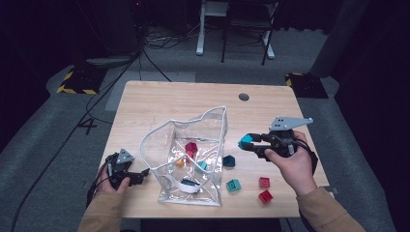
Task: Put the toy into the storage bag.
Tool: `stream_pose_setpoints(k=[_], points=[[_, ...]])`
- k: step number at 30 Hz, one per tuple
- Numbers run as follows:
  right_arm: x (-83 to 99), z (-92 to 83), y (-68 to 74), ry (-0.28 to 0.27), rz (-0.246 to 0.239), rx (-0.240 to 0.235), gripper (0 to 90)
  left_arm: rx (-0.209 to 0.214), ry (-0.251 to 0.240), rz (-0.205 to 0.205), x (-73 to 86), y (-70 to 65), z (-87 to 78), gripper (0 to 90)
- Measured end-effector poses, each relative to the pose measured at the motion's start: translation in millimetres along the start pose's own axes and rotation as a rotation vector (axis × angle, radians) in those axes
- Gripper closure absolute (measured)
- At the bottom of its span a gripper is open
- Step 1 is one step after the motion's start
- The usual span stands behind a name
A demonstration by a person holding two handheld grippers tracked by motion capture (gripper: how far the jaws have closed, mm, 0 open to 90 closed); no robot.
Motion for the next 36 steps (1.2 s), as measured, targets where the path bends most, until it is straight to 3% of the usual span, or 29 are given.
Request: stream_pose_setpoints(k=[13, 26, 36], points=[[-38.4, 2.3, 8.5, -0.047, -0.041, -0.029, 58.9, 0.000, 0.000, 0.000, 0.0, 0.0, 0.0, 14.8], [-78.4, 27.5, 21.6, -0.057, -0.084, -0.080, 58.9, 0.000, 0.000, 0.001, 0.1, 0.0, 0.0, 14.8], [-97.1, 46.8, 27.9, -0.050, -0.095, -0.118, 58.9, 0.000, 0.000, 0.000, 0.0, 0.0, 0.0, 14.8]])
Point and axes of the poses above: each handheld gripper's, and its own axes: z roughly forward along the jaws, x roughly out of its underside, y roughly to its left, the point moved 5 cm from there along z, roughly forward along the jaws, and after that the axes turned 9 degrees about -z, right-handed, at the moved point
